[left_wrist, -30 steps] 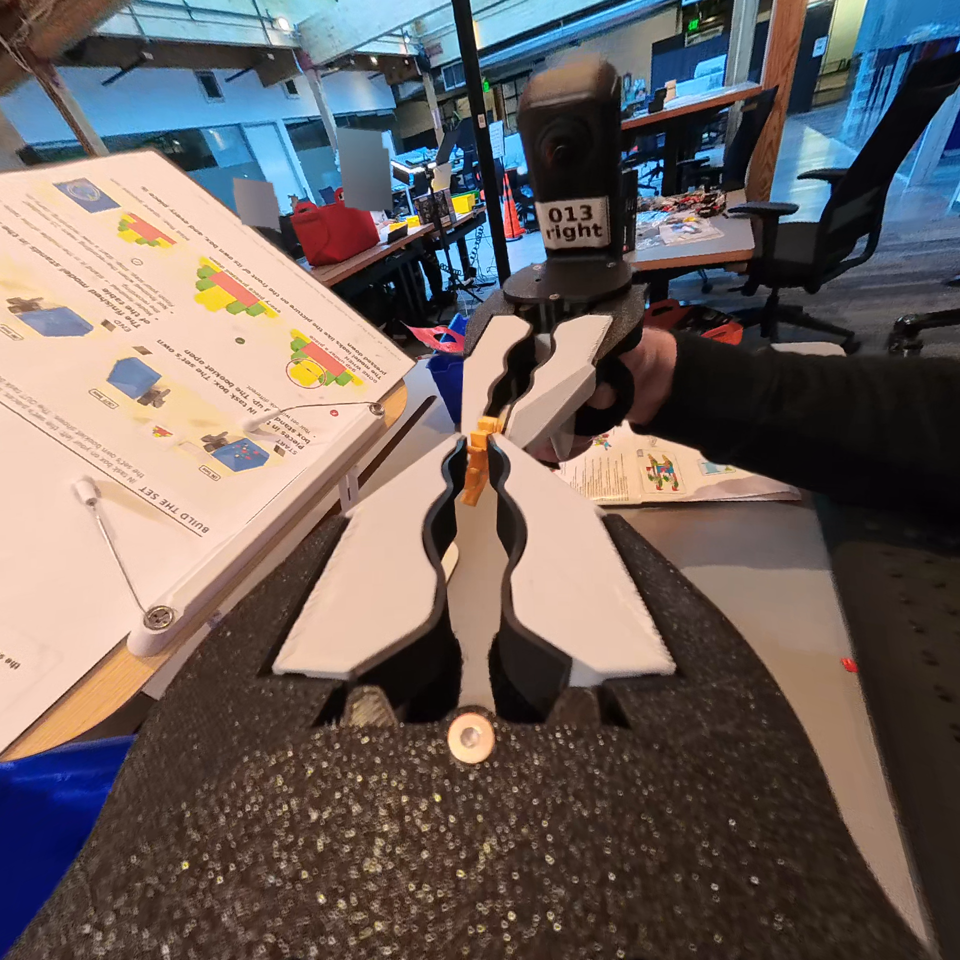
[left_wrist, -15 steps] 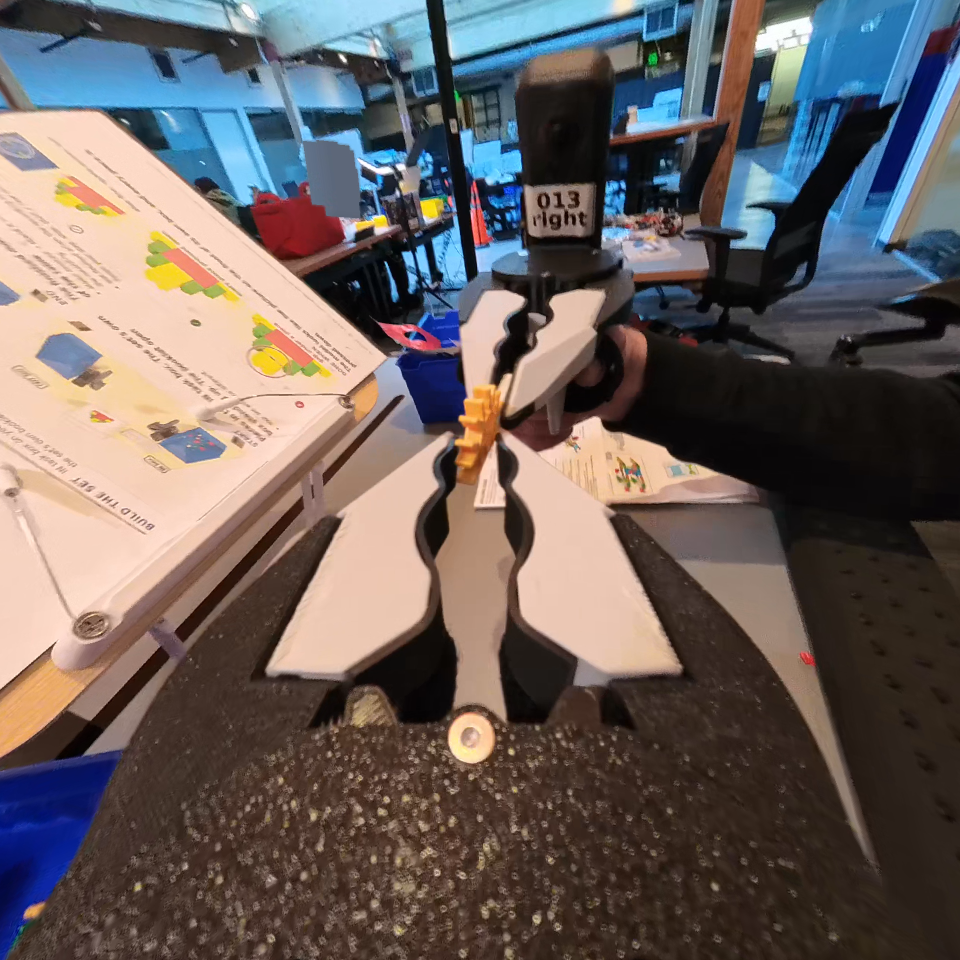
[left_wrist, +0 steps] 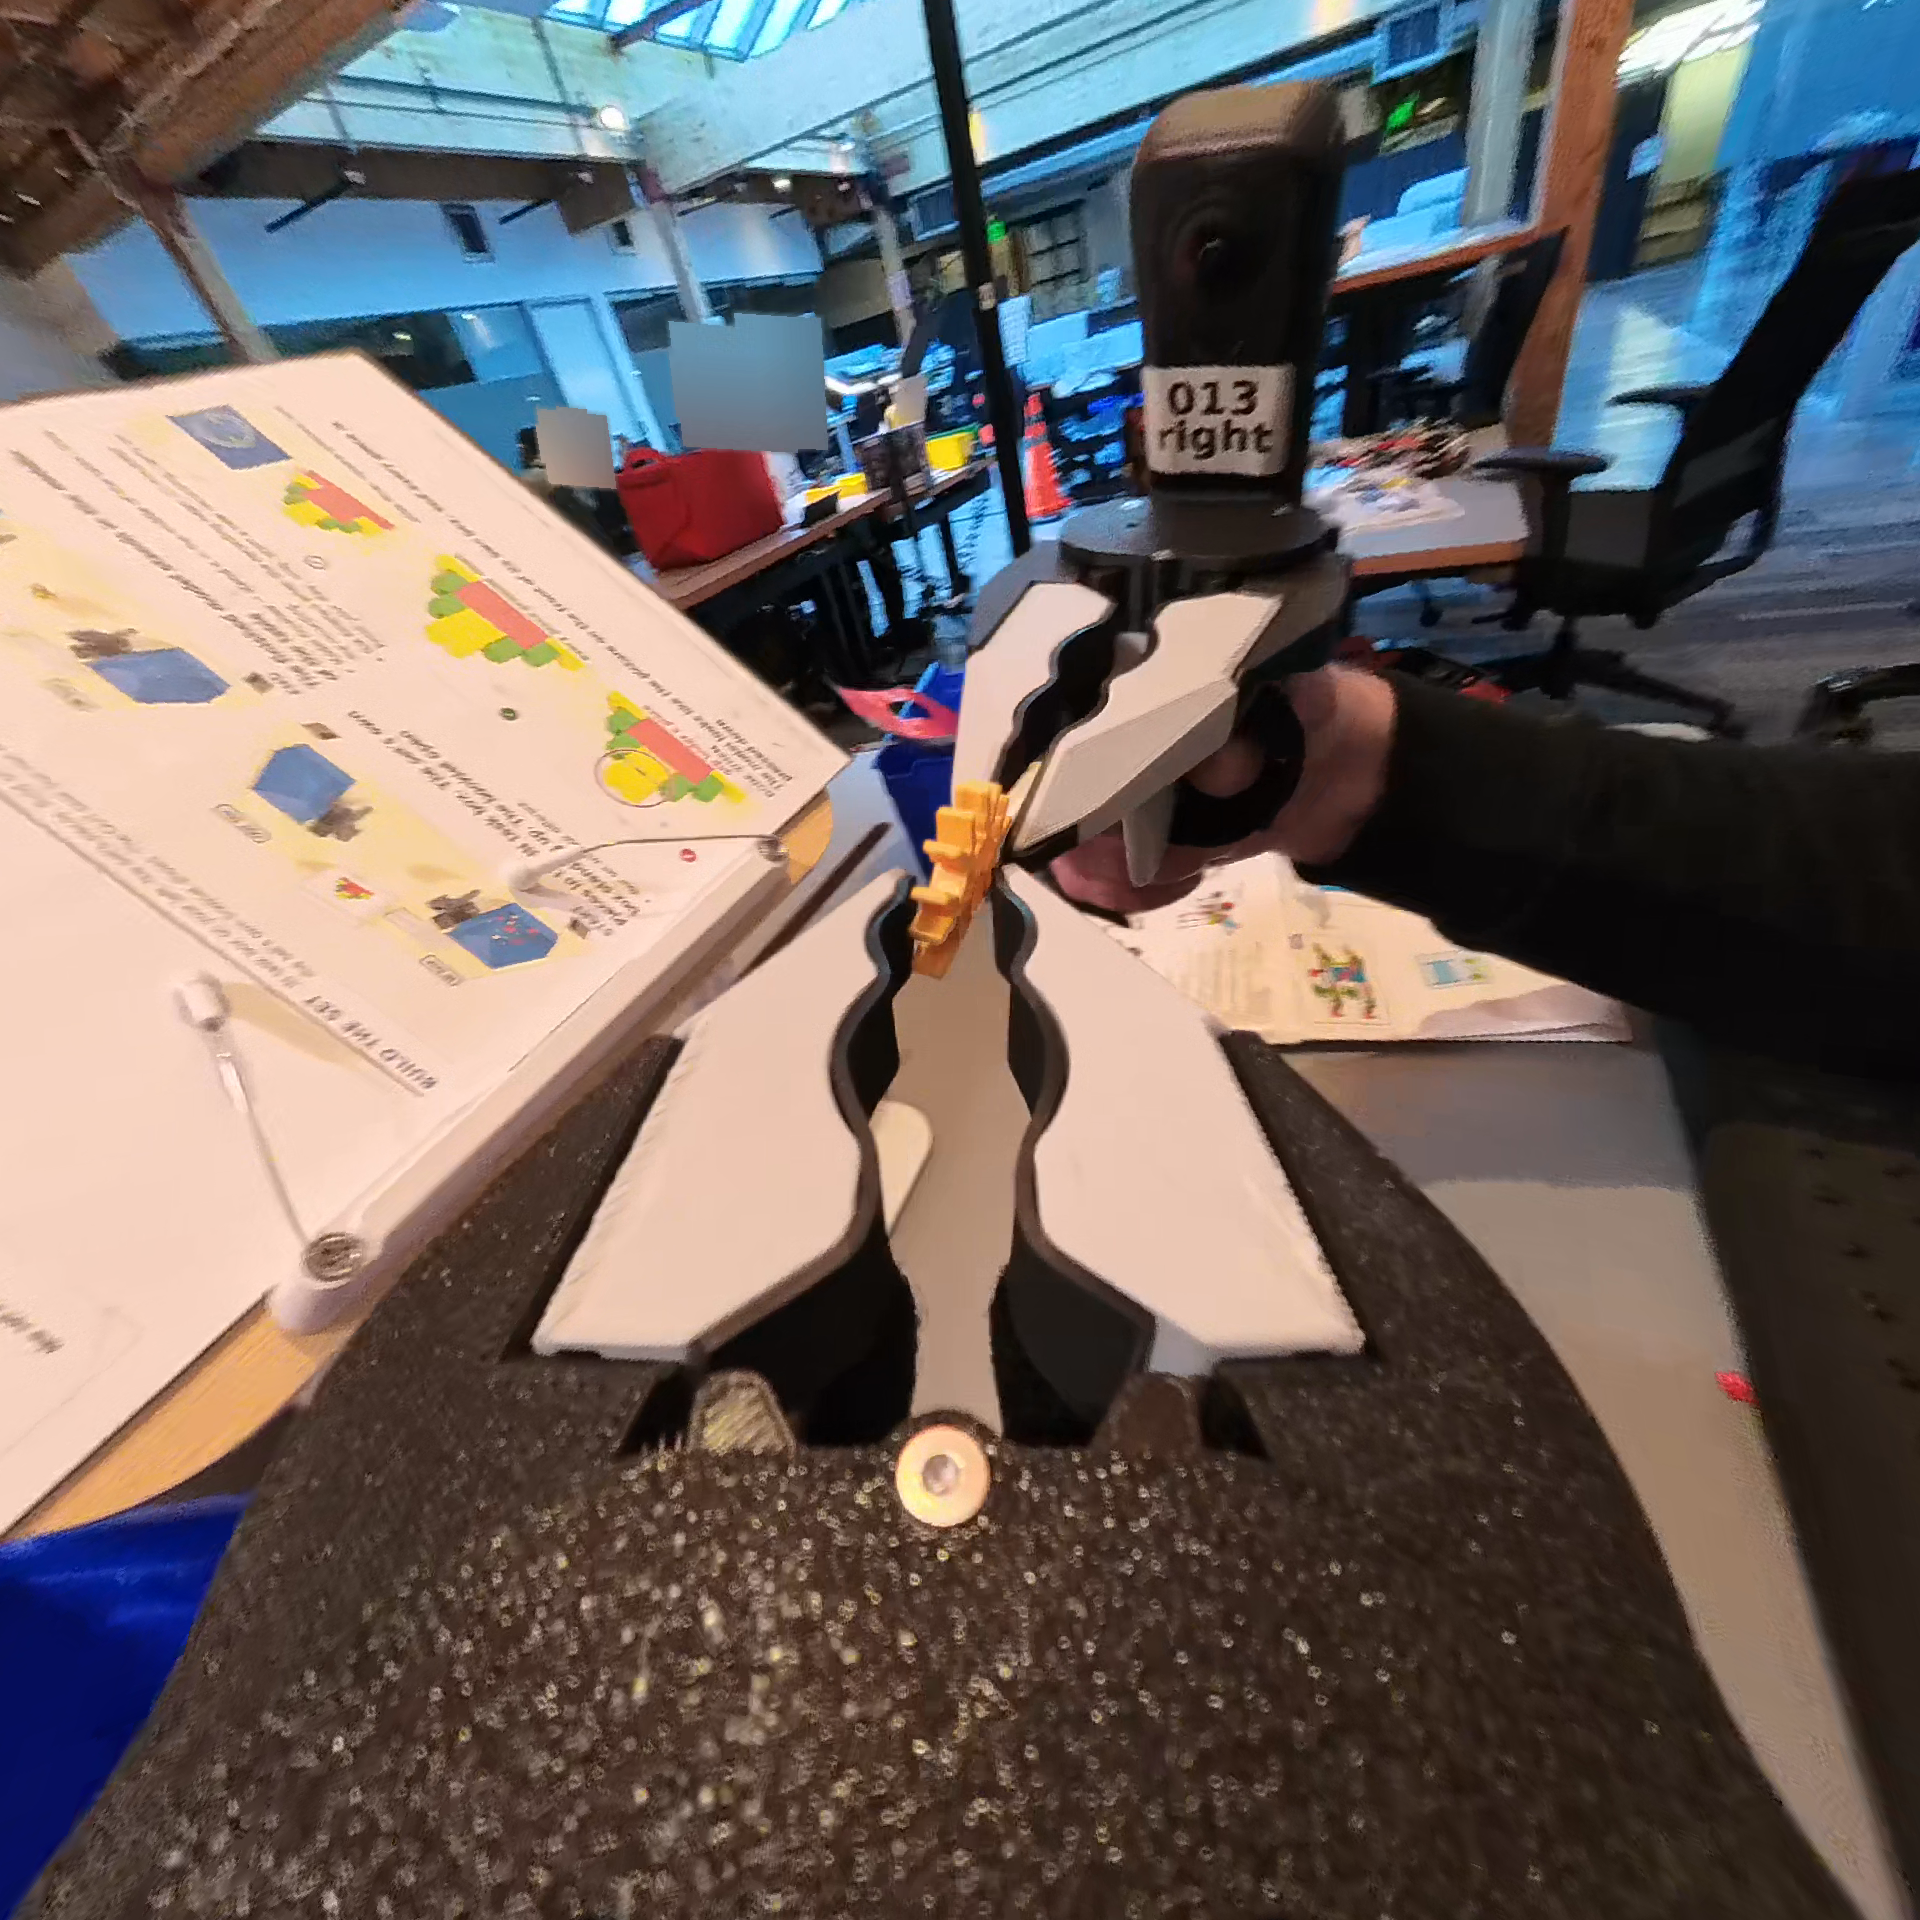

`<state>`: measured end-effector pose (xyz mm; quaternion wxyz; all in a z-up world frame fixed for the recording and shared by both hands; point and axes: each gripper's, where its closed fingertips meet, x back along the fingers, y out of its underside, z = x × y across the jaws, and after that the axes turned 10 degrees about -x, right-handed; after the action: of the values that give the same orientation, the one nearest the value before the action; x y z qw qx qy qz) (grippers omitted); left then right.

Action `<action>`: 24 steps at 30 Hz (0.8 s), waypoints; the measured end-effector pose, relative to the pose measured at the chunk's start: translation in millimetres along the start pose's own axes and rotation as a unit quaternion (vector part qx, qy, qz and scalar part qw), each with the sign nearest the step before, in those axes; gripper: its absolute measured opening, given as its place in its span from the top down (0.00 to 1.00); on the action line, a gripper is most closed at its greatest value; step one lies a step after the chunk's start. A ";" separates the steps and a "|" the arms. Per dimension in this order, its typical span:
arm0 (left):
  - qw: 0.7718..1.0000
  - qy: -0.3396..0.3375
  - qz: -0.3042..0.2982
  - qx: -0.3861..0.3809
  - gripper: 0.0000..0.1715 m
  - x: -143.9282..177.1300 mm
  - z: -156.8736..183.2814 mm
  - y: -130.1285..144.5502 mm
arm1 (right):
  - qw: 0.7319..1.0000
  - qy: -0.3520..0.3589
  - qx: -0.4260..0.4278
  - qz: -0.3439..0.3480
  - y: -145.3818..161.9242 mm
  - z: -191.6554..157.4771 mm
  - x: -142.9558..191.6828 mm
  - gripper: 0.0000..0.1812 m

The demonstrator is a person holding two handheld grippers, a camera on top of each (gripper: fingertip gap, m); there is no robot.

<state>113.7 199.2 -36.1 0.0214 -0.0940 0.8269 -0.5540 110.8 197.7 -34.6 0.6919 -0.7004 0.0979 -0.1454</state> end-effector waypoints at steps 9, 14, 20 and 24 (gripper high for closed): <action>0.975 -0.179 -0.111 -0.071 0.98 -15.1 -36.8 20.9 | 0.977 0.197 0.072 -0.037 4.8 48.0 -6.9 0.99; 0.964 -0.233 -0.117 -0.058 0.98 -3.9 -54.4 20.6 | 0.935 0.318 0.155 -0.035 -6.4 56.9 -20.7 0.99; 0.944 -0.241 -0.223 -0.019 0.98 44.7 -81.4 61.9 | 0.933 0.338 0.122 -0.009 -9.1 67.0 -14.4 0.99; 0.910 -0.245 -0.334 0.014 0.97 80.9 -96.0 118.3 | 0.948 0.302 0.096 -0.026 0.9 69.0 -12.5 0.98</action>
<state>5.3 315.8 -102.5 0.0385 -0.4974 0.7078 -0.5000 122.5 266.8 -36.4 0.6897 -0.5565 0.2695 -0.3769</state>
